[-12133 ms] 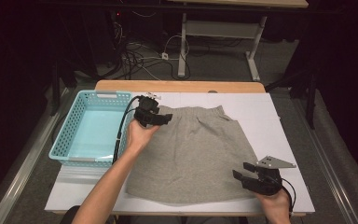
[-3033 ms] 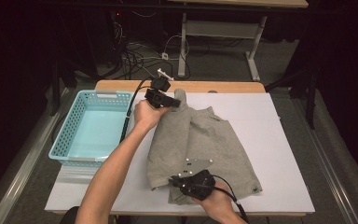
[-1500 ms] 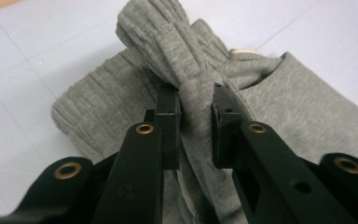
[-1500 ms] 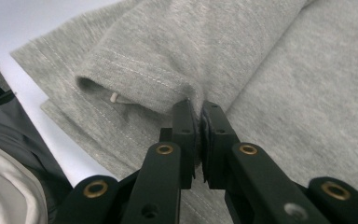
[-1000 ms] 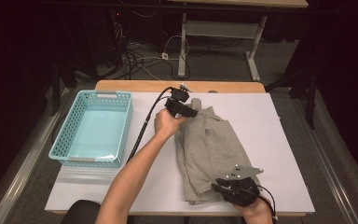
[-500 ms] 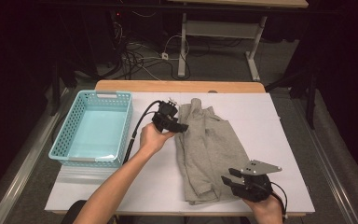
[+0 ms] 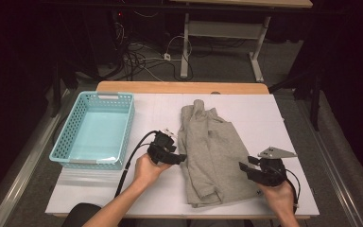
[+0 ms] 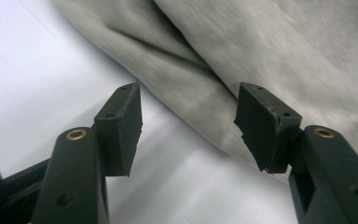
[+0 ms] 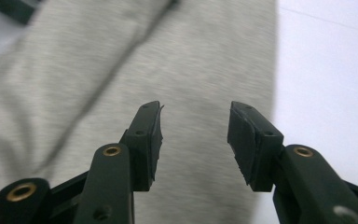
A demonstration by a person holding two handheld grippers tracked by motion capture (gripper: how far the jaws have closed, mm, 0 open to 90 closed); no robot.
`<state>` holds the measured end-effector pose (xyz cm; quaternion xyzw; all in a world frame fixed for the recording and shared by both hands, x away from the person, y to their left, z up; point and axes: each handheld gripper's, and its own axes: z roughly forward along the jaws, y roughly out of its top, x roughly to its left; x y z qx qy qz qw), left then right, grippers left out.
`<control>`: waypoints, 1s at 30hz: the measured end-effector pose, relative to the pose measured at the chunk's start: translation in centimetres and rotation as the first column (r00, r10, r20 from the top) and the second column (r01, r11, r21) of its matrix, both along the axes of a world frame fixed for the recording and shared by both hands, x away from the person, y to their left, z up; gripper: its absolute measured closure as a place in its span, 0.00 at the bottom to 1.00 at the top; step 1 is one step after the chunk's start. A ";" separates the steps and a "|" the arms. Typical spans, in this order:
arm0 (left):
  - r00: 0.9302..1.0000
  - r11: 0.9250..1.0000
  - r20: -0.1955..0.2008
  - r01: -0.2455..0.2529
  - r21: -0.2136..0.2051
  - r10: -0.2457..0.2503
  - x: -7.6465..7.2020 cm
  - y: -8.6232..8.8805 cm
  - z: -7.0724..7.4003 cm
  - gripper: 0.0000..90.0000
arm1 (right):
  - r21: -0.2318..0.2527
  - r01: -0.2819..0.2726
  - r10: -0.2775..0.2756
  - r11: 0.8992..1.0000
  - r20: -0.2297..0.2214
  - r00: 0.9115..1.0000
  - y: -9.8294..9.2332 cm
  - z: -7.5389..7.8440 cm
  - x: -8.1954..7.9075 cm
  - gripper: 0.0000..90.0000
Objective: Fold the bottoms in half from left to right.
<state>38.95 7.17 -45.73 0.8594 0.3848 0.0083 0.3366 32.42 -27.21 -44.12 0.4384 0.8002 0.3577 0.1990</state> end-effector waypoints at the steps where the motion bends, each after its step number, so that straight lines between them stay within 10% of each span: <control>1: 1.000 1.000 0.000 0.004 0.009 -0.004 -0.4 -0.2 -0.2 0.45 | -0.004 0.013 -0.013 1.000 -0.002 1.000 -0.3 -0.1 0.3 0.61; 30: 0.992 0.995 0.082 0.088 0.052 -0.092 -4.9 -2.9 -1.5 0.56 | -0.068 0.083 -0.089 0.994 -0.080 0.993 -1.8 -2.7 0.9 0.63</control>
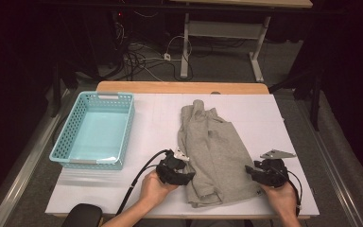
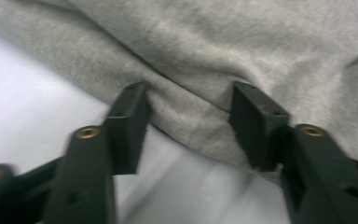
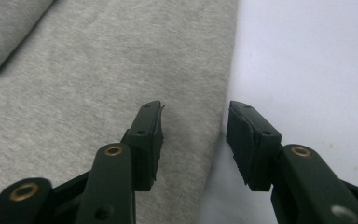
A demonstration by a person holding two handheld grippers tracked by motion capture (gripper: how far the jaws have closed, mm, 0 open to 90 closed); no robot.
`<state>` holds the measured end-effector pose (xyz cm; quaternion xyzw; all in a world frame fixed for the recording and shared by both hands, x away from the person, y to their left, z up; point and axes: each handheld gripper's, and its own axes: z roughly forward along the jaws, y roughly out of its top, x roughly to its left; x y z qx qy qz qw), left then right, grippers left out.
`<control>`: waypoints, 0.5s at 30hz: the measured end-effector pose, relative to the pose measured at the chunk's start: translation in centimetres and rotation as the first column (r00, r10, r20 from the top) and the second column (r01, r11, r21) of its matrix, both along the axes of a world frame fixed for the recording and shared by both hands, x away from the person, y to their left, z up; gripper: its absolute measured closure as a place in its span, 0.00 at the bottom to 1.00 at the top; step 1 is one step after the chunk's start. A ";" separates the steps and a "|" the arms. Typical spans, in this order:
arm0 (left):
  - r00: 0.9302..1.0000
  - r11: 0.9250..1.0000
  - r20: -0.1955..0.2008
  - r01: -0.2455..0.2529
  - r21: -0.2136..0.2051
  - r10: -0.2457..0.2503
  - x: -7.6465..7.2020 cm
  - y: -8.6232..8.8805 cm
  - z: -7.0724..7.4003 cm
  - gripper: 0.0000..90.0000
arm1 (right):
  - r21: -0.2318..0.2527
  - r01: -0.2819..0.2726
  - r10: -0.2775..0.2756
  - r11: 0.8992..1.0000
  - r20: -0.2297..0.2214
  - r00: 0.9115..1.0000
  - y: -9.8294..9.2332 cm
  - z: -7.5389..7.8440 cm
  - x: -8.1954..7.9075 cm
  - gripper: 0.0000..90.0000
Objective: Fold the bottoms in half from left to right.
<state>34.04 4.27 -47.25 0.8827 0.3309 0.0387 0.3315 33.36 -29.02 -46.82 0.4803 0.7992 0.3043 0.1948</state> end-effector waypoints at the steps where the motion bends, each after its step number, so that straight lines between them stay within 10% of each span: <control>1: 1.000 1.000 0.004 0.009 0.000 -0.009 -0.1 -0.1 0.0 0.59 | 0.002 0.000 0.000 1.000 -0.002 1.000 0.0 0.0 0.0 0.64; 15: 0.996 0.996 -0.057 0.063 -0.065 -0.067 0.1 0.0 -0.1 0.93 | 0.029 -0.031 0.032 0.999 -0.039 0.999 0.3 0.2 -0.1 0.94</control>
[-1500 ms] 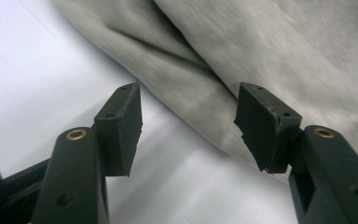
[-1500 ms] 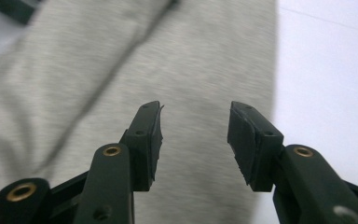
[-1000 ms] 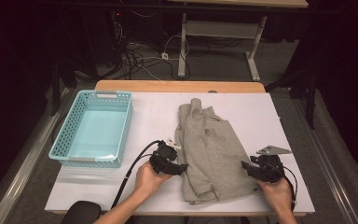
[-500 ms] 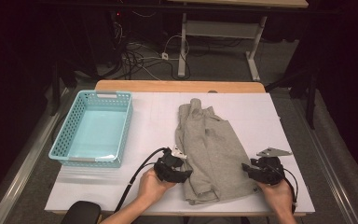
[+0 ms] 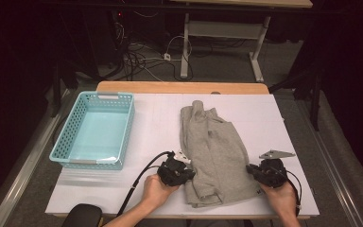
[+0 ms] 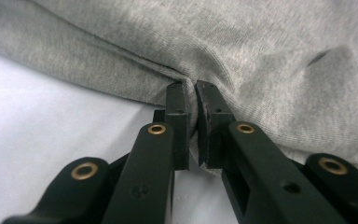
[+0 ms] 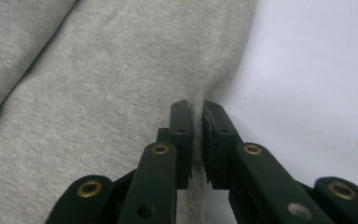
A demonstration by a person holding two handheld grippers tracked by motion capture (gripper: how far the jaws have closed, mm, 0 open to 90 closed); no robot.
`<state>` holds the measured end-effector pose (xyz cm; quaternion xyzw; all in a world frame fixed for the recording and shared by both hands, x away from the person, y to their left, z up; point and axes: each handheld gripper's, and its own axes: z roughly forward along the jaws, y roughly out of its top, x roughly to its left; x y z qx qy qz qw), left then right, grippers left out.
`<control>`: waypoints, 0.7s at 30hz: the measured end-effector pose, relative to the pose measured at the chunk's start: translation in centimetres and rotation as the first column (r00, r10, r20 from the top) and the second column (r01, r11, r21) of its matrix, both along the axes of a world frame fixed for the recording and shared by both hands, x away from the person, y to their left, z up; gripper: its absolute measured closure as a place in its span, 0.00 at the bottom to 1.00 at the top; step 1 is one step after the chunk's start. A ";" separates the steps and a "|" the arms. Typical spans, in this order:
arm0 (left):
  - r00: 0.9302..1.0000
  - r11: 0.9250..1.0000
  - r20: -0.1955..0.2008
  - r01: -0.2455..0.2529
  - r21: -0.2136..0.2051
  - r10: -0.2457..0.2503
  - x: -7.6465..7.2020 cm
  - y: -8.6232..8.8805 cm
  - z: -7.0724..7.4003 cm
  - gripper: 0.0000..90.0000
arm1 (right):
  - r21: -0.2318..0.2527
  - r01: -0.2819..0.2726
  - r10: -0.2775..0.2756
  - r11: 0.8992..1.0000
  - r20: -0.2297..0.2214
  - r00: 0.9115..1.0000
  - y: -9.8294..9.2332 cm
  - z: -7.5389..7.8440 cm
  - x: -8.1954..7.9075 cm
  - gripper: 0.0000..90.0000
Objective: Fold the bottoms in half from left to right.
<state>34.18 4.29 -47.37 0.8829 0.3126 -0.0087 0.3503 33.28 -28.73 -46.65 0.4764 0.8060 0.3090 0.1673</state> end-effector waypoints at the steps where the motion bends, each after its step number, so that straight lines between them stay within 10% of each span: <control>1: 1.000 1.000 -0.007 0.001 -0.003 -0.001 0.1 0.1 0.1 0.93 | -0.001 -0.001 0.001 1.000 -0.001 1.000 0.0 0.0 0.0 0.94; 21: 0.999 0.999 -0.022 -0.029 0.013 0.029 -0.3 4.8 1.9 0.93 | -0.024 -0.105 0.104 0.994 -0.048 0.993 3.1 0.3 -2.4 0.95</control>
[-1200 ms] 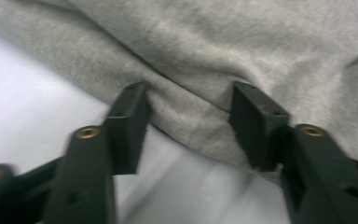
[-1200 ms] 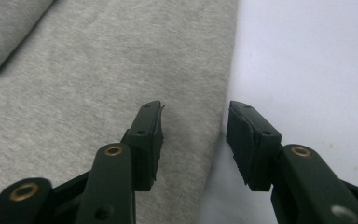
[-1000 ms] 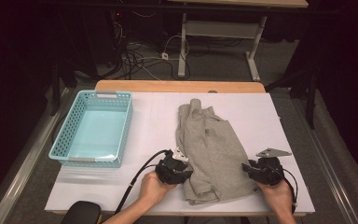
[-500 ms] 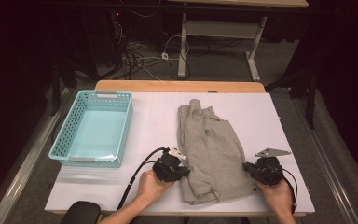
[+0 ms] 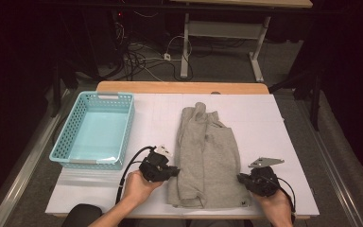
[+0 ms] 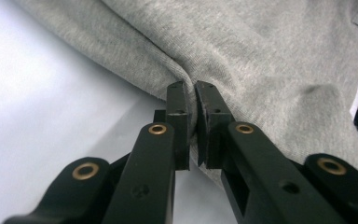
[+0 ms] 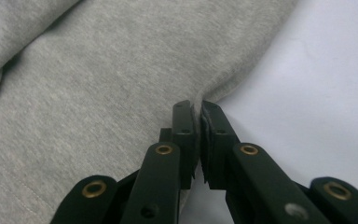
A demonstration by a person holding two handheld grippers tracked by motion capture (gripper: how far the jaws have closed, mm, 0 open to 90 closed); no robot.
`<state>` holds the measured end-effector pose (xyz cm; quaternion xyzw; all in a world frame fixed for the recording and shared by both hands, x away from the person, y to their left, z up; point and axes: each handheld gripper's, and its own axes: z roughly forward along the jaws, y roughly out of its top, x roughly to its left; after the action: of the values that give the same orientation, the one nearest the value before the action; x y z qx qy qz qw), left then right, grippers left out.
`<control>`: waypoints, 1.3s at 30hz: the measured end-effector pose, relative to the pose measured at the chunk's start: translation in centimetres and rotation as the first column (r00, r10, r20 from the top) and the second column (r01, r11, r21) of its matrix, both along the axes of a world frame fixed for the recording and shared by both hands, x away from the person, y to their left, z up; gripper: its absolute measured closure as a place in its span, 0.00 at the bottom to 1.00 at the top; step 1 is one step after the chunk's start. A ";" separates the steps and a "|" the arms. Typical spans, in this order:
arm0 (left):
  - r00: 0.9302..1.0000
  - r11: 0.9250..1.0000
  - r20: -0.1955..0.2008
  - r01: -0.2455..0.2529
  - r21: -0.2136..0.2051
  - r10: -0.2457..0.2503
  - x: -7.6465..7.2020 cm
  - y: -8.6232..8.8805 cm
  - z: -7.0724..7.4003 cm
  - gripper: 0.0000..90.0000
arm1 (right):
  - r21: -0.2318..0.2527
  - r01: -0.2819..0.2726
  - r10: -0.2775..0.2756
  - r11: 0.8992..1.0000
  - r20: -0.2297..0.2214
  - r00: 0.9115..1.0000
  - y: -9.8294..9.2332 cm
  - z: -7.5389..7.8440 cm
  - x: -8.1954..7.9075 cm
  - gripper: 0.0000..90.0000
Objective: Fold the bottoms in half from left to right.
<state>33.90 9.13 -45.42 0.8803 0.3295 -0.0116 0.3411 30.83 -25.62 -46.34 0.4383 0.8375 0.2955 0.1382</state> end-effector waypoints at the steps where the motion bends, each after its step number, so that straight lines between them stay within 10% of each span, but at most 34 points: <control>1: 1.000 1.000 0.002 -0.005 0.002 0.005 -0.1 0.0 -0.2 0.92 | 0.000 0.002 -0.002 1.000 -0.002 1.000 0.2 0.0 -0.1 0.95; 10: 0.992 0.996 0.093 -0.084 0.014 0.082 0.1 0.4 -0.7 0.57 | 0.049 0.043 -0.047 0.998 0.069 0.997 -0.1 1.3 -0.3 0.66; 14: 0.986 0.992 0.105 -0.130 -0.006 0.130 1.1 1.2 -1.0 0.52 | 0.161 0.014 -0.027 0.987 0.079 0.996 0.6 2.2 0.4 0.59; 39: 0.988 0.991 0.081 -0.131 -0.014 0.132 3.3 1.4 -2.4 0.48 | 0.075 -0.123 0.116 0.990 0.088 0.989 14.4 4.1 9.6 0.53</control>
<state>37.23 10.48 -47.77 0.8549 0.3725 0.0455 0.3583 40.45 -11.24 -42.26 0.3796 0.8433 0.3549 0.1373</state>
